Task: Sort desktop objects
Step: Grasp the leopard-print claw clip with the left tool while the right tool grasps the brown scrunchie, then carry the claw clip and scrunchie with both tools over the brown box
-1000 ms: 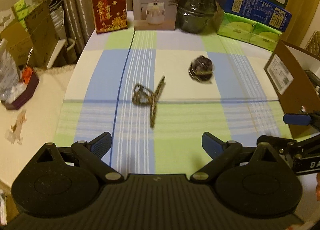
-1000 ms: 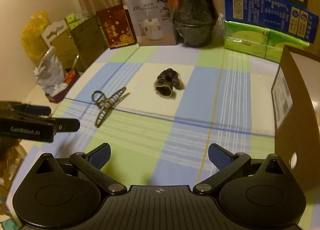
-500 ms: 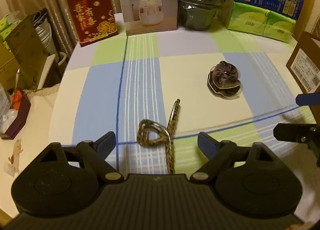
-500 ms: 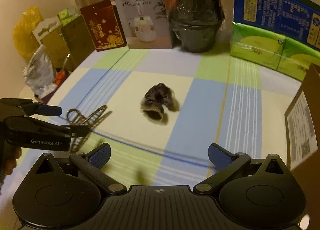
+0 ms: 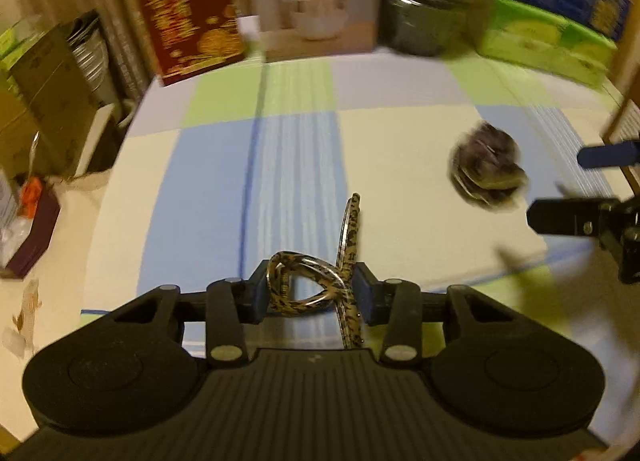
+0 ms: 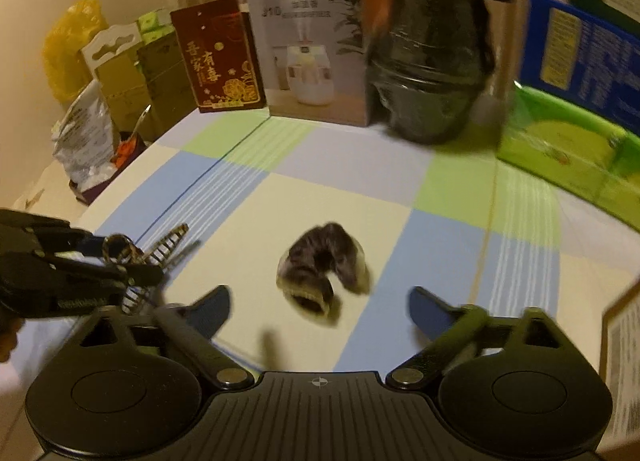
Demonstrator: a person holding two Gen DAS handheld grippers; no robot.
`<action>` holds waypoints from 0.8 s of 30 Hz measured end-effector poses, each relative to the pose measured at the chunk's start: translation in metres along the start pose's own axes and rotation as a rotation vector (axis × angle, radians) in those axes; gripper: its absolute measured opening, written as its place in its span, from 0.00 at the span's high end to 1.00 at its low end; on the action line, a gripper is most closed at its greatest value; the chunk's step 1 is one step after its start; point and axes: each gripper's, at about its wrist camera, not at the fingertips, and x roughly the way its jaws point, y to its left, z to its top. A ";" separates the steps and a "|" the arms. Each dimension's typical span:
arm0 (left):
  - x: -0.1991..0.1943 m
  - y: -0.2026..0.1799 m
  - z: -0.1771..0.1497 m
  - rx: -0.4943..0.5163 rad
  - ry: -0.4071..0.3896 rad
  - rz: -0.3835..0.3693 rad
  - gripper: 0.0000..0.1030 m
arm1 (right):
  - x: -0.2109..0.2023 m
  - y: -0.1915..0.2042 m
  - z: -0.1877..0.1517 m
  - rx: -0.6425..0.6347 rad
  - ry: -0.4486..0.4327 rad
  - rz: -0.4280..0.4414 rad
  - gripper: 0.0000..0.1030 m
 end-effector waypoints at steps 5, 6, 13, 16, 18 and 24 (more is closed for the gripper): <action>0.004 0.014 0.008 -0.063 0.001 0.029 0.64 | 0.021 0.001 0.008 -0.027 0.006 0.001 0.25; 0.004 0.015 0.009 -0.072 0.002 0.031 0.64 | 0.024 0.001 0.009 -0.031 0.010 0.002 0.28; 0.009 0.013 0.015 -0.093 0.015 0.053 0.64 | 0.043 0.000 0.007 -0.051 0.042 -0.006 0.49; 0.011 0.013 0.017 -0.100 0.022 0.061 0.63 | 0.043 -0.001 0.006 -0.044 0.041 0.006 0.57; 0.012 0.013 0.017 -0.102 0.024 0.061 0.63 | 0.042 0.000 0.005 -0.048 0.044 0.008 0.64; 0.014 0.012 0.018 -0.088 0.032 0.068 0.62 | 0.038 -0.001 0.003 -0.033 0.054 0.028 0.76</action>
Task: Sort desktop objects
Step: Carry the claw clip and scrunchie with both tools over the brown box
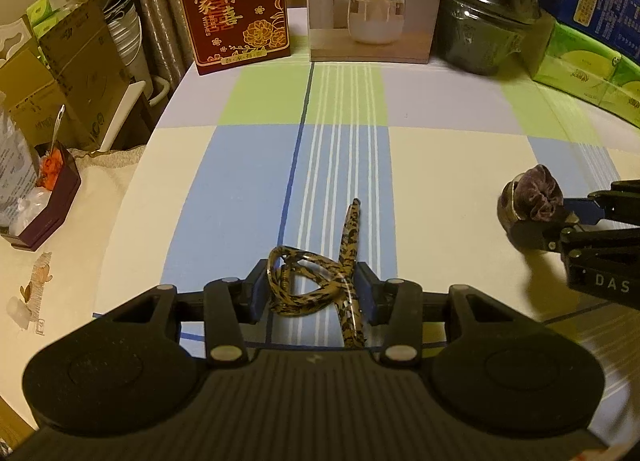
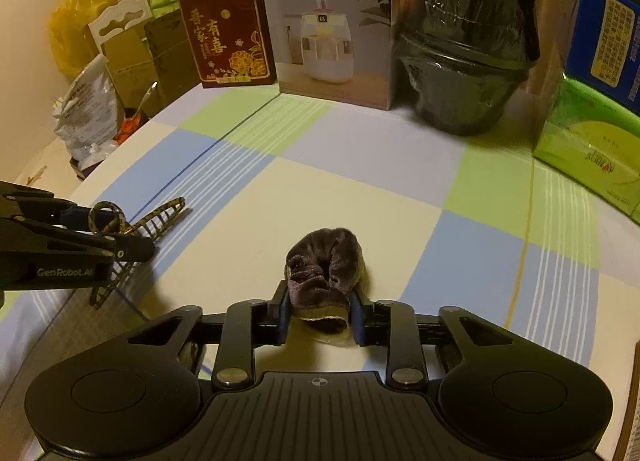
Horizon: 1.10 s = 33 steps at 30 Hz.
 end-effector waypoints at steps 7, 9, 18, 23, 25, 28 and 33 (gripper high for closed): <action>-0.004 -0.004 -0.005 0.051 -0.005 -0.010 0.64 | -0.014 0.004 -0.015 0.055 0.012 0.008 0.77; -0.007 -0.005 -0.009 0.056 -0.003 -0.024 0.64 | -0.021 0.006 -0.022 0.070 0.017 0.007 0.76; -0.031 -0.013 -0.041 0.061 0.030 -0.076 0.64 | -0.056 0.017 -0.062 0.114 0.074 -0.002 0.77; -0.047 -0.025 -0.062 0.095 0.047 -0.091 0.64 | -0.078 0.019 -0.084 0.147 0.099 -0.006 0.77; -0.054 -0.028 -0.070 0.090 0.055 -0.106 0.64 | -0.087 0.019 -0.092 0.158 0.106 -0.008 0.77; -0.065 -0.035 -0.080 0.096 0.065 -0.122 0.64 | -0.101 0.019 -0.104 0.176 0.112 -0.014 0.77; -0.088 -0.048 -0.096 0.107 0.073 -0.170 0.64 | -0.127 0.019 -0.120 0.203 0.110 -0.013 0.77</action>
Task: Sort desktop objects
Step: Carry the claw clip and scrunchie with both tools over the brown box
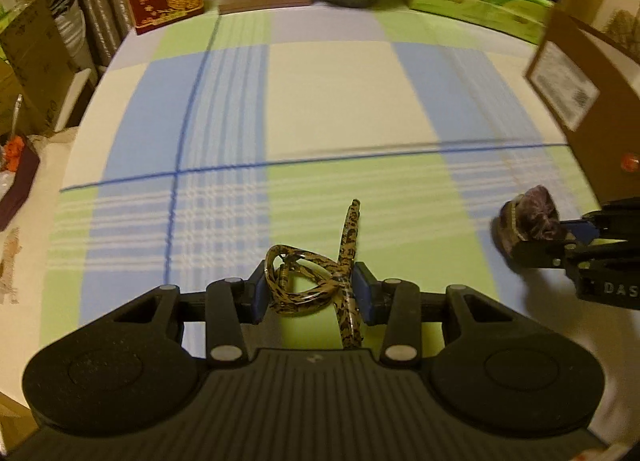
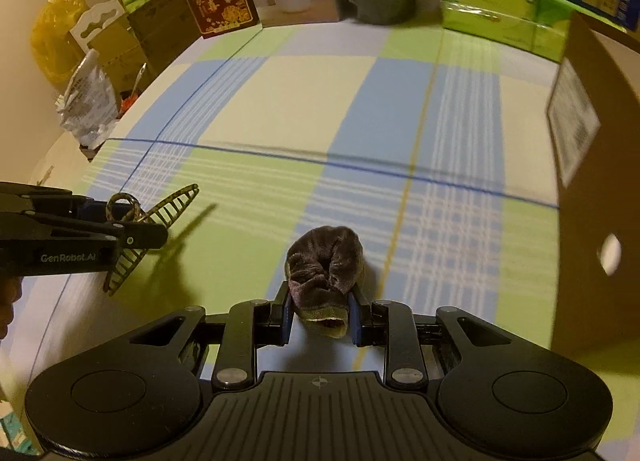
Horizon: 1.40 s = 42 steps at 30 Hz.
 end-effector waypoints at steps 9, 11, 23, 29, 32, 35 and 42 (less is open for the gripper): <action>-0.036 -0.043 -0.013 0.031 -0.037 -0.057 0.64 | -0.044 -0.007 -0.027 -0.001 -0.027 0.016 0.77; -0.045 -0.055 -0.014 0.037 -0.049 -0.068 0.64 | -0.055 -0.011 -0.031 -0.003 -0.034 0.022 0.77; -0.083 -0.137 -0.006 0.091 -0.122 -0.143 0.64 | -0.131 -0.060 -0.061 0.004 -0.094 0.037 0.76; -0.097 -0.182 -0.002 0.107 -0.160 -0.198 0.64 | -0.167 -0.092 -0.075 0.025 -0.108 0.069 0.76; -0.104 -0.202 0.000 0.113 -0.178 -0.220 0.64 | -0.183 -0.108 -0.080 0.031 -0.118 0.072 0.76; -0.112 -0.220 0.003 0.117 -0.198 -0.239 0.64 | -0.198 -0.125 -0.084 0.037 -0.134 0.076 0.76; -0.125 -0.261 0.018 0.126 -0.248 -0.277 0.64 | -0.227 -0.159 -0.080 0.029 -0.193 0.062 0.76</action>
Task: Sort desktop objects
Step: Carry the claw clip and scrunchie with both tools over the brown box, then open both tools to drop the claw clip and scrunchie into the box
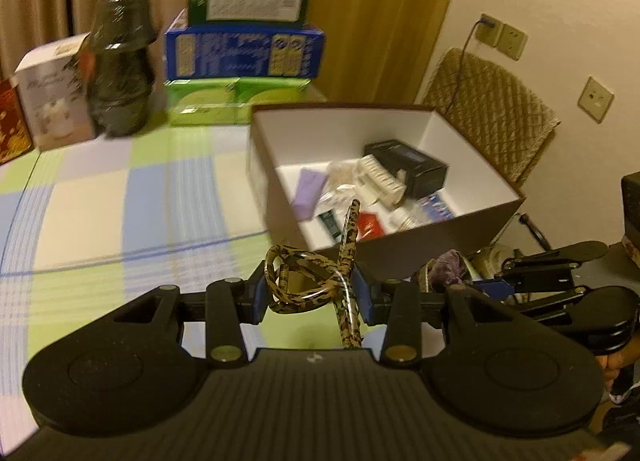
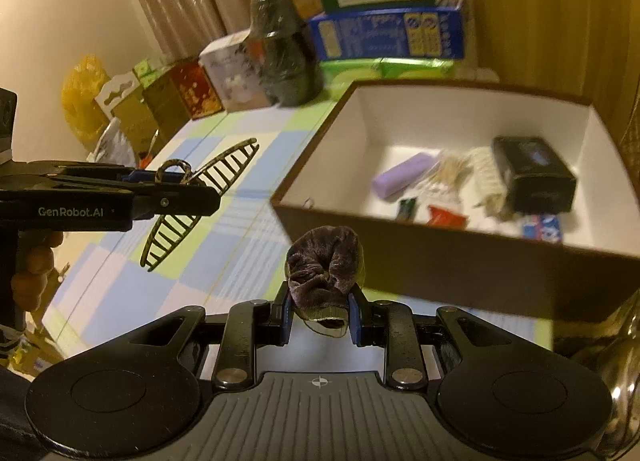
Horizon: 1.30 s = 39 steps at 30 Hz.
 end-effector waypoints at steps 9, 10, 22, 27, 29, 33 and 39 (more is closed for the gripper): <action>0.029 -0.035 0.035 0.028 -0.031 0.006 0.64 | -0.014 -0.042 0.033 -0.027 -0.075 -0.045 0.76; 0.034 -0.036 0.041 0.022 -0.033 0.003 0.64 | -0.012 -0.048 0.039 -0.028 -0.083 -0.049 0.76; 0.112 -0.056 0.078 0.073 0.028 0.067 0.64 | 0.037 -0.101 0.078 -0.014 -0.029 -0.106 0.76; 0.147 -0.053 0.079 0.065 0.099 0.080 0.64 | 0.059 -0.115 0.080 0.002 0.022 -0.106 0.76; 0.157 -0.052 0.078 0.071 0.122 0.084 0.64 | 0.064 -0.120 0.079 0.005 0.037 -0.100 0.76; 0.173 -0.051 0.076 0.071 0.161 0.098 0.64 | 0.073 -0.127 0.077 0.020 0.066 -0.097 0.76; 0.192 -0.048 0.073 0.078 0.193 0.115 0.64 | 0.081 -0.135 0.078 0.031 0.092 -0.090 0.76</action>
